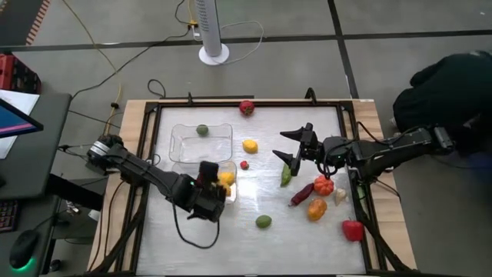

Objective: Sort produce into baskets
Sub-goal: Put the bottom yellow lemon into the bottom transparent bin, then put the bottom green lime into the bottom transparent bin

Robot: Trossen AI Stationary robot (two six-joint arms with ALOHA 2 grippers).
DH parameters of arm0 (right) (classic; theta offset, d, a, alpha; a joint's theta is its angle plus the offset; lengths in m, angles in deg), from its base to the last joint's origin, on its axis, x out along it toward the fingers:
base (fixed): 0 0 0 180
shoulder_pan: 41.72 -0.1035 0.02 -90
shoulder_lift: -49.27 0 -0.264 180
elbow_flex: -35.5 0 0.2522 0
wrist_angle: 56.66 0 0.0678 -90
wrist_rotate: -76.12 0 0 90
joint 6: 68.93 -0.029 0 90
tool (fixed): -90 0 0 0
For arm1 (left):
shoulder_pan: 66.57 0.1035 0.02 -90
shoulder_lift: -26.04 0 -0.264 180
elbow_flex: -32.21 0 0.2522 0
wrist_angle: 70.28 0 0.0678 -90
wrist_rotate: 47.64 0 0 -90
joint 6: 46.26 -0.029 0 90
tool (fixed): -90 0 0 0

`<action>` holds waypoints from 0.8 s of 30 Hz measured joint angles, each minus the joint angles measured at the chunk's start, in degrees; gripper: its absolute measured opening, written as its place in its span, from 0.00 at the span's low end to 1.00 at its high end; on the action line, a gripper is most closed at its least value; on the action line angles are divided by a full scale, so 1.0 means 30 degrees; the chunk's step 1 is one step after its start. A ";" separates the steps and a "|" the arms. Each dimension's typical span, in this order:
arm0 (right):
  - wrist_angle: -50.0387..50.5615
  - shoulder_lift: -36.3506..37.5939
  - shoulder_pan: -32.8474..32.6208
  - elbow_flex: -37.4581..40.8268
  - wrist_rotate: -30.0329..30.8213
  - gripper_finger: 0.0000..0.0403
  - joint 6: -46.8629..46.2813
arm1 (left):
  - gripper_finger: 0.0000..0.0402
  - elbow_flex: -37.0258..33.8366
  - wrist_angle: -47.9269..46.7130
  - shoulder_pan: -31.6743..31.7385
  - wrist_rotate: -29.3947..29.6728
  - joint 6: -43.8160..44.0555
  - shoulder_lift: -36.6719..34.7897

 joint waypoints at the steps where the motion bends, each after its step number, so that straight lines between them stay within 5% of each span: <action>1: 0.0003 0.0000 0.0029 0.0000 0.0000 0.94 0.0000 | 0.53 -0.0492 0.0023 0.0139 0.0312 0.0113 -0.0138; 8: -0.0018 0.0000 0.0055 0.0005 -0.0002 0.94 -0.0004 | 0.72 -0.0770 0.0524 0.0713 0.0233 0.0183 -0.0349; 13: -0.0080 0.0000 0.0058 0.0005 -0.0002 0.94 0.0000 | 0.83 -0.0444 0.4400 0.0610 -0.1736 -0.1221 -0.0370; 18: -0.0175 0.0000 0.0058 0.0005 -0.0002 0.94 -0.0006 | 0.85 -0.0356 1.0160 0.0475 -0.3956 -0.3292 0.0509; 24: -0.0170 0.0000 0.0058 0.0013 -0.0002 0.94 0.0000 | 0.83 0.0247 1.2133 0.0660 -0.6259 -0.3978 0.3523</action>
